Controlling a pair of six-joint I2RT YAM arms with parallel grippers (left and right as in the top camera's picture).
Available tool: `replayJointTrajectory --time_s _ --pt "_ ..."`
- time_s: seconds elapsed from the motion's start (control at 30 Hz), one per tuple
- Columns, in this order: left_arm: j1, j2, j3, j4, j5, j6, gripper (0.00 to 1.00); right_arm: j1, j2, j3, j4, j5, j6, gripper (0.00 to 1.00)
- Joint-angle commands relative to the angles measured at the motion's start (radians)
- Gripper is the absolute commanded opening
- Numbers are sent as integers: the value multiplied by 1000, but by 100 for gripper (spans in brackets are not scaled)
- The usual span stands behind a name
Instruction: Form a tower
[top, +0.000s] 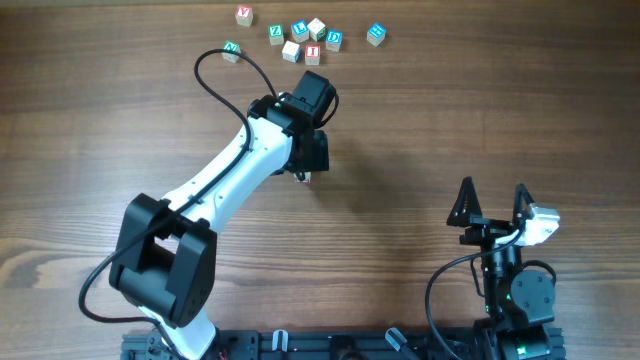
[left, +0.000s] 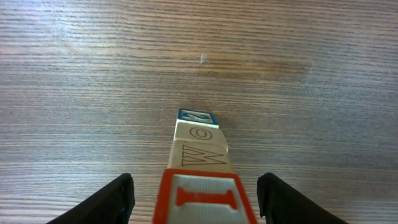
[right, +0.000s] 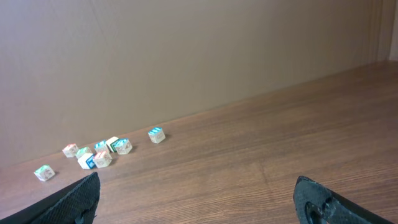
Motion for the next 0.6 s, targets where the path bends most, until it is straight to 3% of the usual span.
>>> replayJointTrajectory --time_s 0.0,0.17,0.23,0.37,0.47,0.57 --pt "-2 -43 -12 0 -42 26 66 -4 -6 -1 5 10 -17 100" --pt "-2 -53 -11 7 -42 26 68 -4 -6 -1 4 10 -17 100" --pt "-2 -53 -12 6 -42 26 60 -4 -6 -1 5 10 -17 100" --pt "-4 -53 -12 6 -41 26 54 -4 -6 -1 4 10 -17 100" --pt "-11 -53 -12 7 -41 26 38 -4 -6 -1 5 10 -17 100" --pt "-13 -53 -12 7 -41 26 34 -4 -6 -1 5 10 -17 100"
